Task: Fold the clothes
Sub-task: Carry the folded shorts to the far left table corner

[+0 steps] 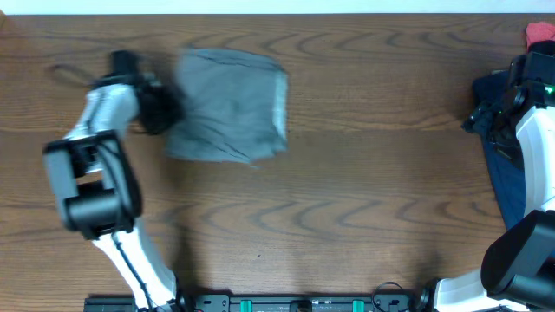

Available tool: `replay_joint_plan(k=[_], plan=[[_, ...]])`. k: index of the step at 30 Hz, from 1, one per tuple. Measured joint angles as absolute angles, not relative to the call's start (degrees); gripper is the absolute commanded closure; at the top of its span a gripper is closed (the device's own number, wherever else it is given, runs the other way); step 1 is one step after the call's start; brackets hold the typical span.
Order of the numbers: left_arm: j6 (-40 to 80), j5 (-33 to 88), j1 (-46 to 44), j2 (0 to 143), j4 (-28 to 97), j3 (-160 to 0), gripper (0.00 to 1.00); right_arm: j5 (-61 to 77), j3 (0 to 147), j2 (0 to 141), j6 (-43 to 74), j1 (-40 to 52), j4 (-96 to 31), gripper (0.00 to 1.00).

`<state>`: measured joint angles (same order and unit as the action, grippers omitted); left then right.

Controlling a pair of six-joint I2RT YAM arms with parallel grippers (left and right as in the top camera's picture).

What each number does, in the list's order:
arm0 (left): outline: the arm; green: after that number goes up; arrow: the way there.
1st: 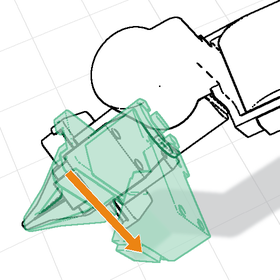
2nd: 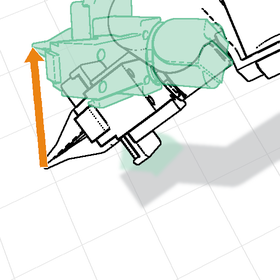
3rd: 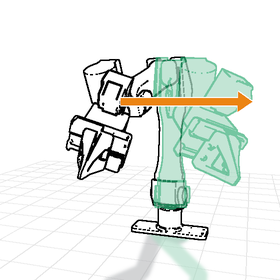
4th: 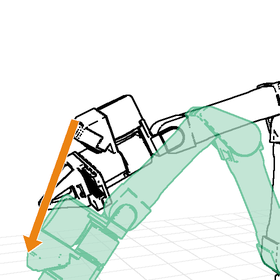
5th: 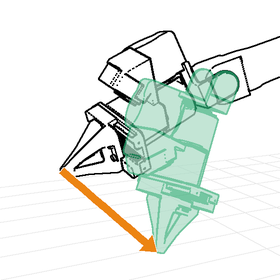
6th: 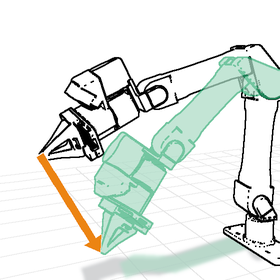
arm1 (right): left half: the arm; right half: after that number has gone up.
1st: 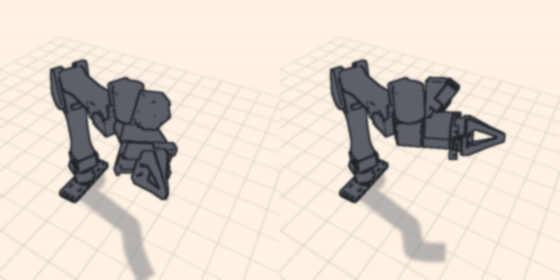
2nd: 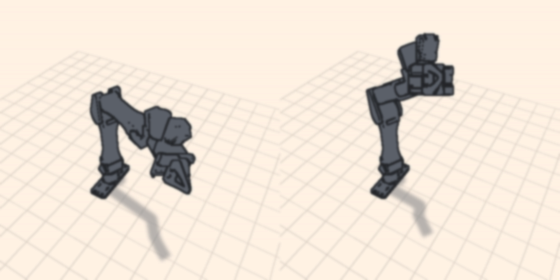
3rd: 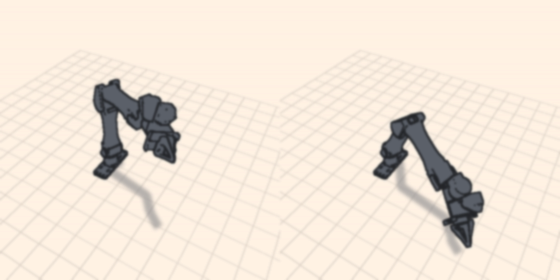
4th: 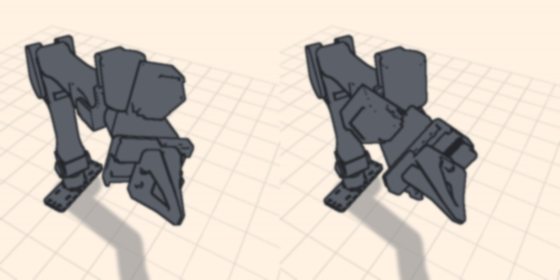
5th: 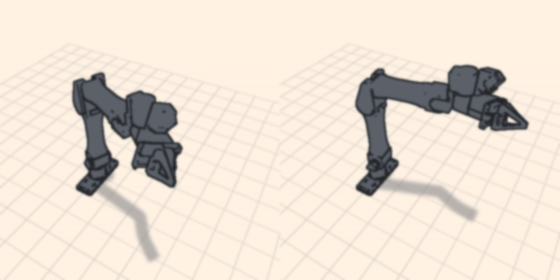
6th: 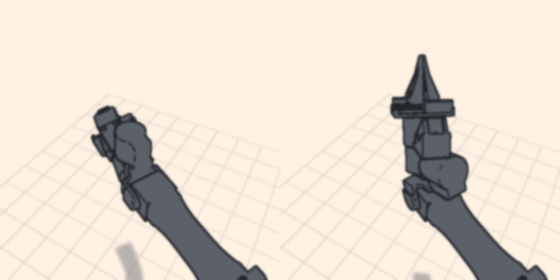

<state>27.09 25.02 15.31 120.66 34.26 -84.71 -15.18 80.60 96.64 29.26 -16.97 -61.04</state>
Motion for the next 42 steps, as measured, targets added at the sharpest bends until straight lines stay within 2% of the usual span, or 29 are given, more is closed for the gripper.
replay_joint_plan(k=[3, 6, 7, 9, 10, 12, 13, 19, 24, 30, 38, 42], plan=[[29.2, 24.7, 22.9, 120.7, 34.3, -84.7, 0.83, -15.2, 80.6, 96.6, 29.3, -17.0, -61.0, 0.01], [31.2, 25.1, 29.0, 120.7, 35.8, -84.7, 0.83, -15.2, 80.6, 96.6, 29.3, -17.0, -61.0, 0.01], [31.6, 25.4, 30.6, 120.7, 36.9, -84.7, 0.76, -15.2, 80.6, 96.6, 29.3, -17.0, -61.0, 0.01], [32.0, 25.5, 32.3, 120.7, 39.1, -84.7, 0.76, -15.2, 80.6, 96.6, 29.3, -17.0, -61.0, 0.01], [32.4, 25.5, 32.9, 120.7, 40.4, -84.7, 0.75, -15.2, 80.6, 96.6, 29.3, -17.0, -61.0, 0.01], [32.6, 25.6, 33.1, 120.7, 43.4, -84.7, 0.55, -15.2, 80.6, 96.6, 29.3, -17.0, -61.0, 0.01], [32.9, 25.6, 32.9, 120.7, 45.3, -84.7, 0.52, -15.2, 80.6, 96.6, 29.3, -17.0, -61.0, 0.01], [33.2, 25.7, 28.9, 120.7, 53.8, -84.7, 0.47, -15.2, 80.6, 96.6, 29.3, -17.0, -61.0, 0.01], [33.2, 25.7, 22.0, 120.7, 56.1, -84.7, 0.46, -15.2, 80.6, 96.6, 29.3, -17.0, -61.0, 0.01], [33.3, 25.7, 13.5, 120.7, 52.8, -84.7, 0.47, -15.2, 80.6, 96.6, 29.3, -17.0, -61.0, 0.01], [35.2, 25.9, 8.5, 120.7, 43.8, -84.7, 0.61, -15.2, 80.6, 96.6, 29.3, -17.0, -61.0, 0.01], [35.8, 25.4, 8.5, 120.7, 38.0, -84.7, 0.62, -15.2, 80.6, 96.6, 29.3, -17.0, -61.0, 0.01]])
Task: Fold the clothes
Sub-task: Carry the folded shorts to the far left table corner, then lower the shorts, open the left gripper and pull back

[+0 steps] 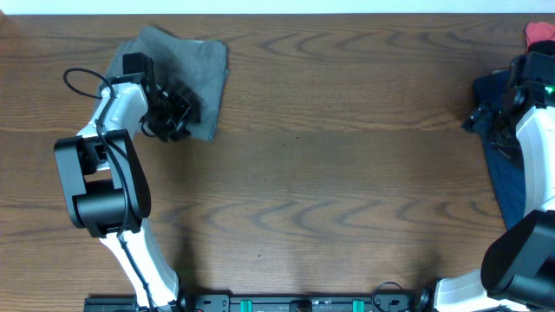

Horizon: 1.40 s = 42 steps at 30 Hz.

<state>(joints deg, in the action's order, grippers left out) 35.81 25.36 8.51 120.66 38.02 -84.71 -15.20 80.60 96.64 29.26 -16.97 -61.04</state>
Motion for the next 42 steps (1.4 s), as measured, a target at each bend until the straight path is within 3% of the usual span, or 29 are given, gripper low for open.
replay_joint_plan(k=[17, 19, 33, 34, 36, 37, 42], plan=[[34.6, 20.8, 8.6, 120.7, 20.7, -84.7, 0.61, -15.2, 80.6, 96.6, 29.3, -17.0, -61.0, 0.01], [34.1, 20.8, 8.6, 120.7, 20.9, -84.7, 0.56, -15.2, 80.6, 96.6, 29.3, -17.0, -61.0, 0.01], [26.8, 20.4, 12.5, 115.5, 32.2, -84.7, 0.56, -15.2, 80.6, 96.6, 29.3, -17.0, -61.0, 0.01], [26.5, 20.4, 12.8, 113.9, 32.8, -84.7, 0.60, -15.2, 80.6, 96.6, 29.3, -17.0, -61.0, 0.01], [26.2, 20.4, 13.1, 111.2, 33.6, -84.7, 0.86, -15.2, 80.6, 96.6, 29.3, -17.0, -61.0, 0.01], [25.8, 20.3, 13.2, 110.1, 34.3, -84.7, 0.94, -15.2, 80.6, 96.6, 29.3, -17.0, -61.0, 0.01], [25.0, 18.5, 13.2, 109.3, 38.7, -84.8, 0.94, -15.2, 80.6, 96.6, 29.3, -17.0, -61.0, 0.01]])
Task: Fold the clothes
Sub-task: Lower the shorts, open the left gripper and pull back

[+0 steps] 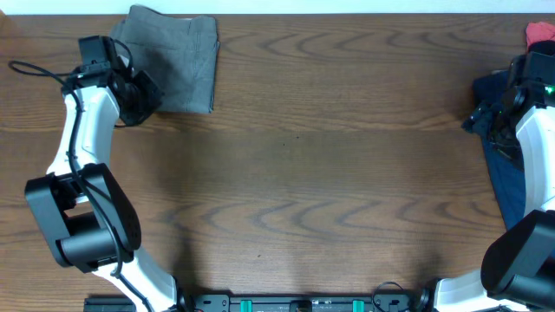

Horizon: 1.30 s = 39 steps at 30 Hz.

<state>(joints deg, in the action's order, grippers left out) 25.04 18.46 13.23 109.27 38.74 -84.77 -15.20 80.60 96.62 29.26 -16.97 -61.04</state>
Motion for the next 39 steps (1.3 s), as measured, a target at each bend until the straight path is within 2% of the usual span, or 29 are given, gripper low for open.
replay_joint_plan(k=[11, 30, 39], plan=[[25.0, 14.6, 13.2, 120.2, 36.4, -84.7, 0.94, -15.2, 80.6, 96.6, 29.3, -17.0, -61.0, 0.01], [25.6, 13.0, 13.3, 122.7, 29.2, -84.7, 0.94, -15.2, 80.6, 96.6, 29.3, -17.0, -61.0, 0.01], [25.9, 12.4, 13.3, 124.2, 21.0, -84.8, 0.94, -15.2, 80.6, 96.6, 29.3, -17.0, -61.1, 0.01]])
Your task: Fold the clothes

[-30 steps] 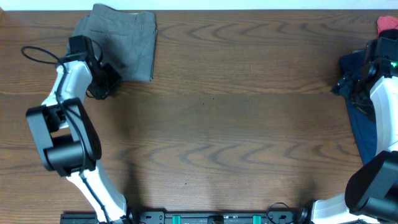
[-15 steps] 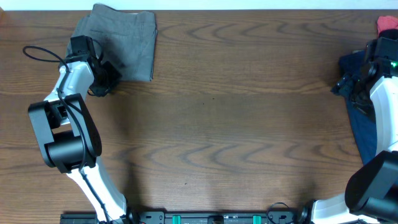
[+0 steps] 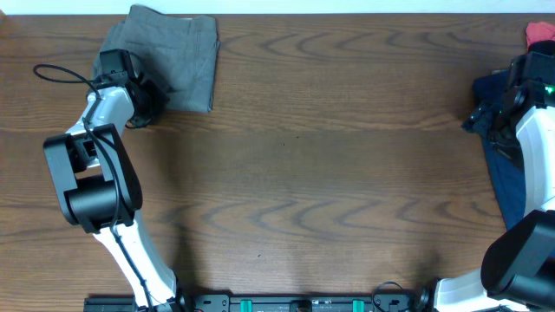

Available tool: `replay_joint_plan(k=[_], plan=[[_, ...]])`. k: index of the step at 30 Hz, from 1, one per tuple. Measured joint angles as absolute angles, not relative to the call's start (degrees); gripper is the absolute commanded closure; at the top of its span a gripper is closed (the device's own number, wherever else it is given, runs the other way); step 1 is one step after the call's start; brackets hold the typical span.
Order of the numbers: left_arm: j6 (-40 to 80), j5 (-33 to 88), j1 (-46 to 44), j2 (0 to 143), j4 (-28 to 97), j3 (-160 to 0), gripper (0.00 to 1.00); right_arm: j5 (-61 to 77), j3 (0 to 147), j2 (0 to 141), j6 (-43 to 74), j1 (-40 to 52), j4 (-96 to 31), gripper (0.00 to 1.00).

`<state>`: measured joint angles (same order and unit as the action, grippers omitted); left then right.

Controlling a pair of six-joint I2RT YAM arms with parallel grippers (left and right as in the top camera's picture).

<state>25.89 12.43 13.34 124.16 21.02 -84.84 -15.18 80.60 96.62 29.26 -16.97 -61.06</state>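
A folded grey garment point(image 3: 178, 54) lies at the far left of the table, its top edge at the table's back rim. My left gripper point(image 3: 144, 101) sits at the garment's lower left corner, touching or just off its edge; the overhead view does not show how its jaws stand. At the right edge a dark blue garment point(image 3: 503, 169) lies crumpled, partly under the right arm. My right gripper point(image 3: 486, 115) rests over its upper part, and its jaws are hidden against the dark cloth.
A red piece of cloth point(image 3: 539, 33) shows at the far right corner. The left arm's cable point(image 3: 61, 71) loops over the table left of the grey garment. The brown wooden table point(image 3: 312, 173) spans the view.
The left arm's elbow has drawn back toward the base and the gripper has shifted slightly right along the grey garment's lower left corner. The grey garment and the right arm have stayed put.
The folded grey garment first lay left of the table's middle with my left gripper at its left edge. It then lay further left and turned, the gripper on it. Then it was at the far left back rim, where it lies now. The right arm stayed on the blue garment.
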Motion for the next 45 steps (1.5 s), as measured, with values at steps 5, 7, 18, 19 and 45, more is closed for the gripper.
replay_joint_plan(k=[5, 7, 18, 19, 45], plan=[[25.9, 12.0, 13.3, 125.3, 15.1, -84.8, 0.94, -15.2, 80.6, 96.6, 29.3, -17.0, -61.0, 0.01], [25.9, 12.0, 13.3, 125.7, 13.4, -84.8, 0.94, -15.2, 80.6, 96.6, 29.3, -17.0, -61.0, 0.01], [25.8, 12.0, 13.3, 125.6, 15.0, -85.1, 0.87, -15.2, 80.6, 96.6, 29.3, -17.0, -61.0, 0.01], [25.9, 12.0, 13.3, 125.2, 16.4, -85.1, 0.83, -15.2, 80.6, 96.6, 29.3, -17.0, -61.0, 0.01], [27.0, 13.4, 13.8, 88.2, 62.0, -84.7, 0.02, -15.2, 80.6, 96.6, 29.3, -17.0, -61.0, 0.01]])
